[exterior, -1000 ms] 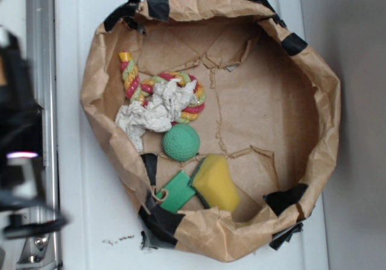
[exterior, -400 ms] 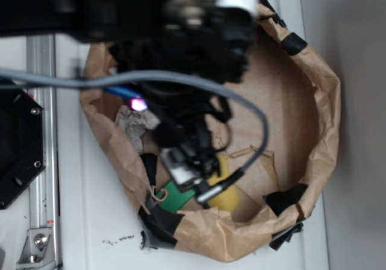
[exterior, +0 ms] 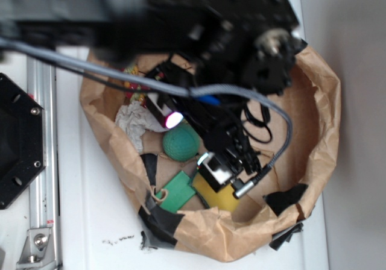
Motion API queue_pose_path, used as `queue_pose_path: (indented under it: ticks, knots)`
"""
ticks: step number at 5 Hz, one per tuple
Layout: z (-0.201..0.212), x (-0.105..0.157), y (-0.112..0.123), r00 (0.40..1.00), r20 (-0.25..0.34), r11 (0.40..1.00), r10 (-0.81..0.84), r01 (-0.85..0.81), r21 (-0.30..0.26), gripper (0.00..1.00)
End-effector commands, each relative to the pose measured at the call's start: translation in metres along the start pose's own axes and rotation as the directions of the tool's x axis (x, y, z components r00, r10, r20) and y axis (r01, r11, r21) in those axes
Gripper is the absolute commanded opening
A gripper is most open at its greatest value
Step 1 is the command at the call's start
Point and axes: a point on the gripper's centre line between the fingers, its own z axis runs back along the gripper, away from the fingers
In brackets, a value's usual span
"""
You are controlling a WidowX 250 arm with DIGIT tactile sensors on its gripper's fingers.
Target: Grab the green block.
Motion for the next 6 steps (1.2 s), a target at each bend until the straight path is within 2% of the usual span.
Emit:
queue_pose_path:
  ticks: [1,2,4,5,6]
  knots:
    - [-0.046,-0.02,-0.029,0.991,-0.084,0.994,-0.103,0.106,0.032,1.0]
    - [-0.064,-0.03,-0.029,0.989,-0.095,0.991,-0.112,0.119,0.067,1.0]
    - [-0.094,-0.044,-0.014,0.985,-0.106,0.981,-0.133,0.146,0.127,1.0]
    - [-0.096,-0.045,-0.005,0.982,-0.037,0.973,-0.183,0.186,0.135,0.0]
    - [-0.087,-0.036,0.002,0.972,0.029,0.963,-0.235,0.228,0.145,0.0]
